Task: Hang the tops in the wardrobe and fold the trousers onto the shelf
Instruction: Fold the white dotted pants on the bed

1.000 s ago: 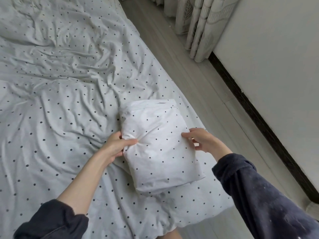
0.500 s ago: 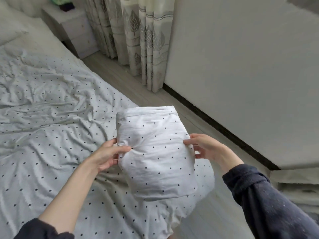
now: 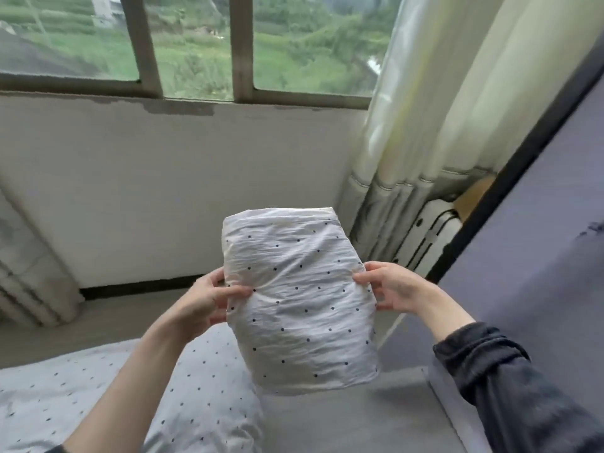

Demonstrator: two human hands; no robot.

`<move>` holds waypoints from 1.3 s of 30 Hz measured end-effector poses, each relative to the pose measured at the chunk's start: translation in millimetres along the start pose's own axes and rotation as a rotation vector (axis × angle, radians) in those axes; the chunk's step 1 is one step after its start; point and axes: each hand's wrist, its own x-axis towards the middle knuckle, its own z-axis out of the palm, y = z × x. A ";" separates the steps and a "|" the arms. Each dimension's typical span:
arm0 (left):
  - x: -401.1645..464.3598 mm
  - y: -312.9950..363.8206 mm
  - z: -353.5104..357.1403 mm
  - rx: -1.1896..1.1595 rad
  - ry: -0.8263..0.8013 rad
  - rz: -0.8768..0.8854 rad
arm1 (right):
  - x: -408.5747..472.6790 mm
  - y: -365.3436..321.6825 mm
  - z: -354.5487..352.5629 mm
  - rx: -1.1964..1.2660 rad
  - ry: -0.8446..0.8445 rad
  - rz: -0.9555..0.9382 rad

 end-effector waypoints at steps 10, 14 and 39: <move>38.7 51.2 304.6 0.259 -0.589 0.125 | -203.7 59.2 -224.2 0.351 0.555 -0.150; 36.6 78.9 404.1 0.284 -0.668 0.214 | -266.8 51.0 -287.2 0.379 0.713 -0.237; 42.2 268.7 917.5 0.183 -1.163 0.601 | -511.7 -69.4 -643.0 0.373 1.354 -0.609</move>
